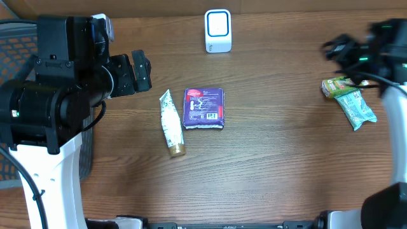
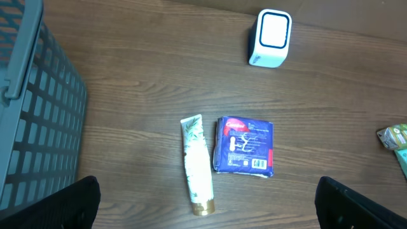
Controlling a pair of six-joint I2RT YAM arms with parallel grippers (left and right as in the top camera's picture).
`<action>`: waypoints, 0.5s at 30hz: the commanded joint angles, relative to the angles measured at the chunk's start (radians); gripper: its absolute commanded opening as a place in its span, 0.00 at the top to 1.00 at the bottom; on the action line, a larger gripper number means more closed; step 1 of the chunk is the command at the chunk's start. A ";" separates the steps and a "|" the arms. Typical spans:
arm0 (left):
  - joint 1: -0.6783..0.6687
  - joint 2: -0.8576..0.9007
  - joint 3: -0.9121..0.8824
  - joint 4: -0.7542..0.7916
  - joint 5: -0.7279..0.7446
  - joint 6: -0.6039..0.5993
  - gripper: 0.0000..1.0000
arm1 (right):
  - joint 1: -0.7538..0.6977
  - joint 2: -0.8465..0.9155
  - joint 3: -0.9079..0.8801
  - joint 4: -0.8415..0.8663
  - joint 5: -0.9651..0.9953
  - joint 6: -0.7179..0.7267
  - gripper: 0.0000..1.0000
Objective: Scan the item barcode
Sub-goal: 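Reach the right gripper left to the purple wipes pack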
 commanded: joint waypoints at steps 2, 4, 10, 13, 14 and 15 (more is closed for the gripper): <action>0.004 0.008 0.008 0.001 -0.006 0.015 0.00 | 0.186 0.060 -0.018 -0.003 -0.056 -0.110 0.12; 0.004 0.008 0.008 0.001 -0.006 0.015 0.01 | 0.258 0.092 -0.018 0.005 -0.051 -0.130 0.12; 0.003 0.008 0.008 0.001 -0.006 0.016 0.01 | 0.410 0.219 -0.018 0.071 -0.050 -0.132 0.15; 0.004 0.008 0.008 0.001 -0.006 0.015 0.00 | 0.449 0.272 -0.018 0.108 -0.049 -0.159 0.18; 0.004 0.008 0.008 0.001 -0.006 0.015 0.00 | 0.460 0.290 -0.018 0.117 -0.048 -0.174 0.21; 0.004 0.008 0.008 0.001 -0.006 0.015 0.00 | 0.468 0.306 -0.018 0.125 -0.047 -0.177 0.22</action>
